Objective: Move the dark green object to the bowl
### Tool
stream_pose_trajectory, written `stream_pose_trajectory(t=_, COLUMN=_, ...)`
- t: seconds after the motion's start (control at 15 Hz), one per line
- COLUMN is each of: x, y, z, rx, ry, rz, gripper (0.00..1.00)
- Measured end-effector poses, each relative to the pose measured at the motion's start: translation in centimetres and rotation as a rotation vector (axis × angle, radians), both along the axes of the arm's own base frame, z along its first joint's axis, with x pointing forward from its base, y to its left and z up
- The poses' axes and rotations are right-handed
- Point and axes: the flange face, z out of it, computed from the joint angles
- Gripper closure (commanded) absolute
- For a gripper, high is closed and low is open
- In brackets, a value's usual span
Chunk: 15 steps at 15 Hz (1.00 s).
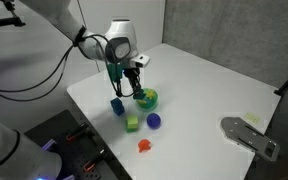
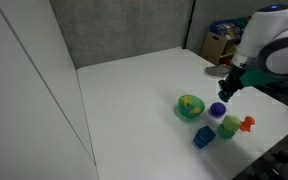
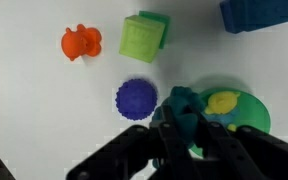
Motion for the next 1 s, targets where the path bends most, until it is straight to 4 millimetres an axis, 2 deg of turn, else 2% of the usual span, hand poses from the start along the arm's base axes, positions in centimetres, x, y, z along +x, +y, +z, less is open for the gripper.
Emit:
stream_pose_trajectory(t=0.2, x=2.3, y=0.9, z=1.1, rx=-0.008, ry=-0.01, rz=0.014, gripper=0.93)
stream_pose_trajectory(t=0.47, x=5.2, y=1.7, z=0.8, rx=-0.015, ry=-0.026, rz=0.027, gripper=0.94)
stream_pose_trajectory(t=0.67, x=7.0, y=1.7, z=-0.8, rx=-0.024, ry=-0.018, rz=0.024, gripper=0.94)
stream_pose_trajectory(t=1.0, x=8.7, y=1.7, z=-4.6, rx=-0.046, ry=0.022, rz=0.024, gripper=0.94)
